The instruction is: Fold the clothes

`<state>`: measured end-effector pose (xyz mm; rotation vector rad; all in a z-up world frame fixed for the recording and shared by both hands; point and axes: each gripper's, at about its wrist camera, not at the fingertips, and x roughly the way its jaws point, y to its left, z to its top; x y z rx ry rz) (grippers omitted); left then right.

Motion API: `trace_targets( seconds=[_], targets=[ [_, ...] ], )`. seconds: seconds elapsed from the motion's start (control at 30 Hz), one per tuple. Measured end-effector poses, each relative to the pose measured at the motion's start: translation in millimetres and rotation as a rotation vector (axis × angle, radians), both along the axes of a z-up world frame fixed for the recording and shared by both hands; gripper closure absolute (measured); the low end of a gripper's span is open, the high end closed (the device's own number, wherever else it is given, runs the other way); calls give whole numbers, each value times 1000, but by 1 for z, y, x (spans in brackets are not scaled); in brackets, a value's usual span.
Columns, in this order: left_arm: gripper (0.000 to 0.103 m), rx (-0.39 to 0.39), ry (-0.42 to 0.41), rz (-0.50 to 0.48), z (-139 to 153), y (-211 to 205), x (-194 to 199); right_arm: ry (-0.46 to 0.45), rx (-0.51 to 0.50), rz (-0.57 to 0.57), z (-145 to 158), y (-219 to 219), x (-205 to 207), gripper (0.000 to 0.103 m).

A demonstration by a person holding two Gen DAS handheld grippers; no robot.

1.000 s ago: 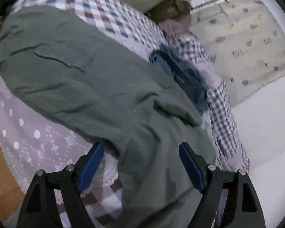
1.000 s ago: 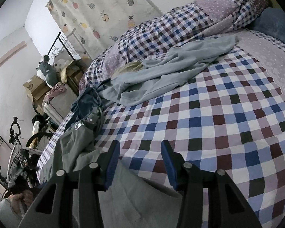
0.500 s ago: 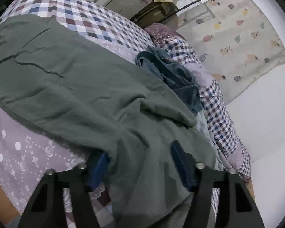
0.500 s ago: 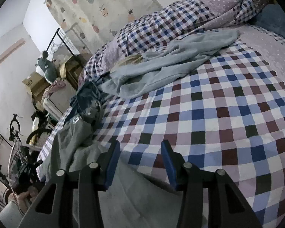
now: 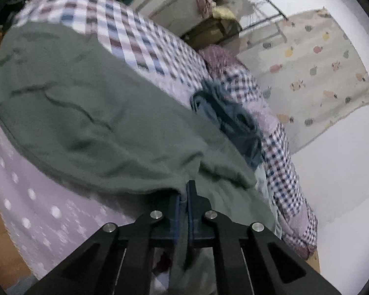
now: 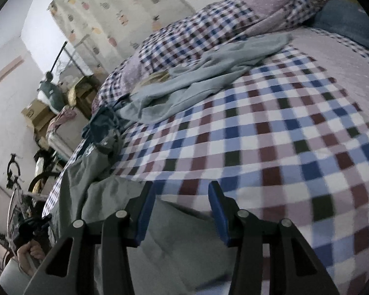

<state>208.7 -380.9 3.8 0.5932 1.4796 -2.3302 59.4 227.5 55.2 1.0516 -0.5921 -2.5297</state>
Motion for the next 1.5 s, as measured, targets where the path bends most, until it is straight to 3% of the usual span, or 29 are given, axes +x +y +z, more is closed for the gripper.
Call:
trace_targets(
  seconds=[0.17, 0.3, 0.5, 0.63, 0.77, 0.8, 0.9, 1.03, 1.13, 1.33, 1.5],
  targets=[
    [100, -2, 34, 119, 8, -27, 25, -28, -42, -94, -3, 40, 11, 54],
    [100, 32, 22, 187, 1, -43, 37, -76, -62, -76, -11, 51, 16, 54],
    [100, 92, -11, 274, -11, -64, 51, -112, 4, 145, -20, 5, 17, 54],
    [100, 41, -19, 252, -4, -58, 45, -109, 39, 272, -23, -31, 17, 54],
    [100, 54, -13, 246, -2, -56, 44, -102, 86, 324, -26, -51, 18, 55],
    [100, 57, -12, 247, -2, -55, 44, -99, 90, 329, -25, -53, 18, 58],
    [100, 55, -3, 239, 2, -51, 40, -83, 144, 341, -21, -61, 21, 100],
    [100, 39, 16, 195, 10, -35, 28, -37, 182, 296, -6, -52, 27, 102],
    [100, 26, 34, 121, 18, -14, 10, -7, 215, 172, 8, -21, 35, 103],
    [100, 3, 29, 49, 27, 27, -12, -52, 117, -2, 16, 68, 56, 103],
    [100, -27, 16, 12, 33, 48, -21, -34, 52, -23, 26, 76, 56, 94]
  ],
)
